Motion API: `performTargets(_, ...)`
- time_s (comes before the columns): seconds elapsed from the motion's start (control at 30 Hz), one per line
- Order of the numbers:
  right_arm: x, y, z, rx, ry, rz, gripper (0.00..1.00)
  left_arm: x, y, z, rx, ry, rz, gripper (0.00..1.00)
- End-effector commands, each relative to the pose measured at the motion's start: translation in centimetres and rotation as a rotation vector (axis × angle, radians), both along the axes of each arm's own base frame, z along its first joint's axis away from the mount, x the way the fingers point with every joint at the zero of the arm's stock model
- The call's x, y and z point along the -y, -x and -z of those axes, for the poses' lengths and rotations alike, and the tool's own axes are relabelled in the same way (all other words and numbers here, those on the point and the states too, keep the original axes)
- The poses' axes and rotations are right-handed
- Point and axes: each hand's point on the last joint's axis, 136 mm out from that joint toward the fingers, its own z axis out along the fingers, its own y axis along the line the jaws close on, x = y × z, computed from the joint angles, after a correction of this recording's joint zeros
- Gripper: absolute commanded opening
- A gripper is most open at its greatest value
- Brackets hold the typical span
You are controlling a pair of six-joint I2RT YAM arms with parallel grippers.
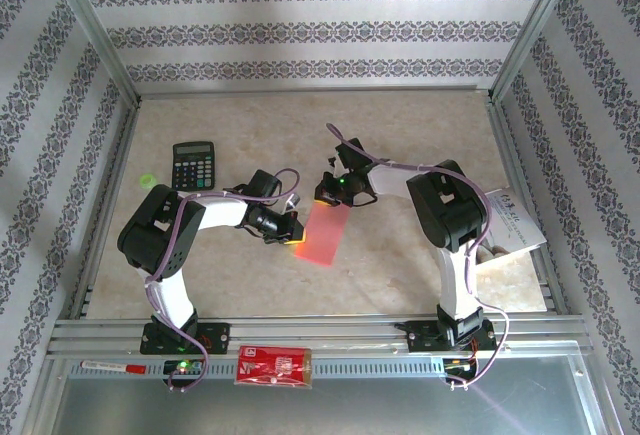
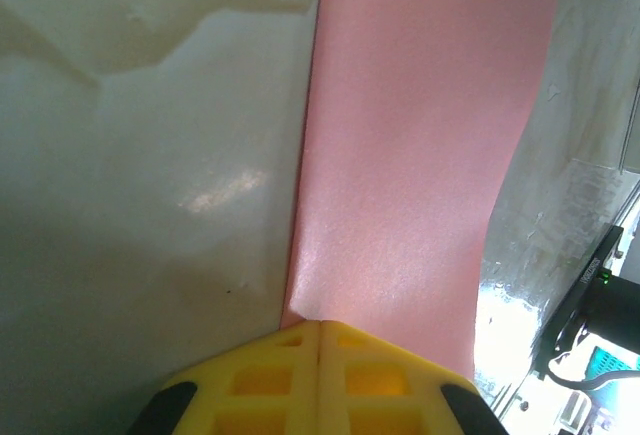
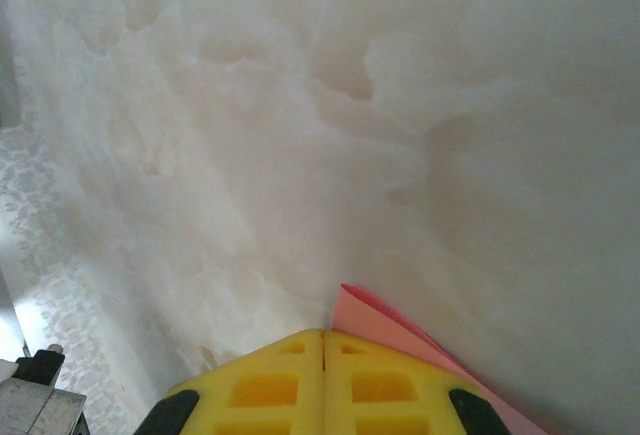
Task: Fold a paper plane with a square sheet of paper (pick it up from the middle)
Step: First fold in half a square sheet of paper at the center of the table.
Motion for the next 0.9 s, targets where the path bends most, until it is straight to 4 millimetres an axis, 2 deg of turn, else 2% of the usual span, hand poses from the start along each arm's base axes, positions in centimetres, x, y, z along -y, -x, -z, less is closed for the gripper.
performTargets(0.0, 4.8, -3.8, 3.4, 0.046, 0.174, 0.135, 0.01, -6.6, 7.5, 6.7, -0.261, -0.381, 0.015, 0.00)
performTargets(0.27, 6.1, -5.2, 3.2, 0.043, 0.200, 0.171, 0.00, -6.5, 7.6, 6.6, -0.256, -0.384, 0.017, 0.00)
performTargets(0.6, 6.6, -7.1, 2.7, 0.041, 0.183, 0.186, 0.00, -6.5, 7.5, 6.6, -0.252, -0.384, 0.017, 0.00)
performTargets(0.73, 6.1, -7.5, 0.0, 0.096, 0.116, 0.160, 0.00, -6.4, 7.3, 6.5, -0.249, -0.381, 0.016, 0.00)
performTargets(0.87, 5.0, -6.3, -3.4, 0.163, 0.039, 0.123, 0.00, -6.3, 7.3, 6.5, -0.248, -0.379, 0.017, 0.00)
